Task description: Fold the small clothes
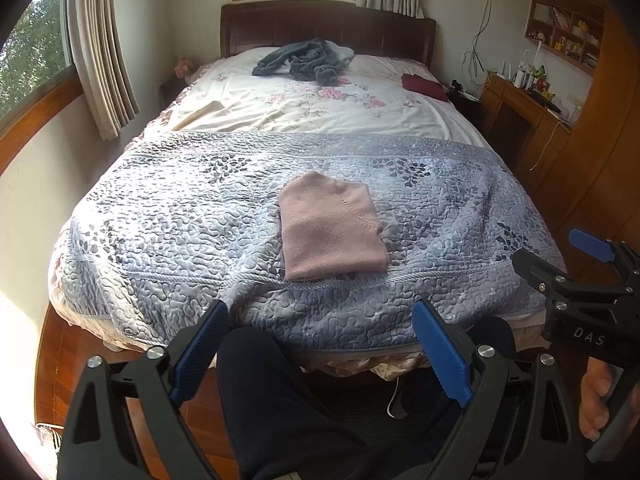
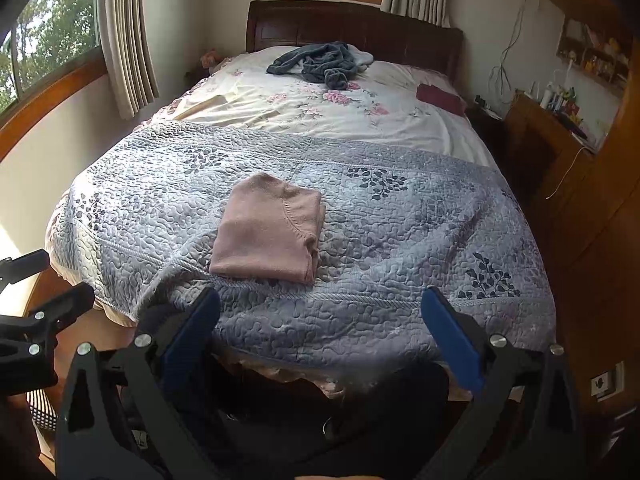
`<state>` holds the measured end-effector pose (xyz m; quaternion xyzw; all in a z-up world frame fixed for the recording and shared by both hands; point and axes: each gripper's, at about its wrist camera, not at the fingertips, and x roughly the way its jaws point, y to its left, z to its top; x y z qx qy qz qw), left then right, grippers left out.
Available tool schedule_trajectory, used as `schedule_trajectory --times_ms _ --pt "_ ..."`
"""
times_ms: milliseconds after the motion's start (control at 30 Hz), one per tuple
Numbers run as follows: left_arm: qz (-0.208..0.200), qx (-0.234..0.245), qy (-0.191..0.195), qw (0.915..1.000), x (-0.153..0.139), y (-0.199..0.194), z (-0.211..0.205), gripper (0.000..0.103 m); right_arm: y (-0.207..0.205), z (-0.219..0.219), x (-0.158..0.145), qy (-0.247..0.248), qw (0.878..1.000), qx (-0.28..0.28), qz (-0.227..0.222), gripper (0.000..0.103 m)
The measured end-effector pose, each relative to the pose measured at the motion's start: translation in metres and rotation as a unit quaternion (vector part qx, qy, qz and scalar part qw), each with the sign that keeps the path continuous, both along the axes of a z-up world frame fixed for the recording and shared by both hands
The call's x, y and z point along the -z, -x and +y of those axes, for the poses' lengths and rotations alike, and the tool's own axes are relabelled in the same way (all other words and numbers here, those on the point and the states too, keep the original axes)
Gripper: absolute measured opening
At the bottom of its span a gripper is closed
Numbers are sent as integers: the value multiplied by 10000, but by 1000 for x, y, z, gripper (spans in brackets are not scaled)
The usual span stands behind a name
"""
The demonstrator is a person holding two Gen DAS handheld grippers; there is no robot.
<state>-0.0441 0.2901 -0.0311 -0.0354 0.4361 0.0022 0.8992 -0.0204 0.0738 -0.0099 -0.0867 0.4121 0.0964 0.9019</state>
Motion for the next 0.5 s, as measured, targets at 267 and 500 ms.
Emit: schedule_trajectory --times_ms 267,500 --pt "-7 3 -10 10000 1 0 1 93 1 1 0 -20 10000 -21 -12 100" --pt "-10 11 -17 10000 2 1 0 93 1 0 1 -90 9999 -2 65 100"
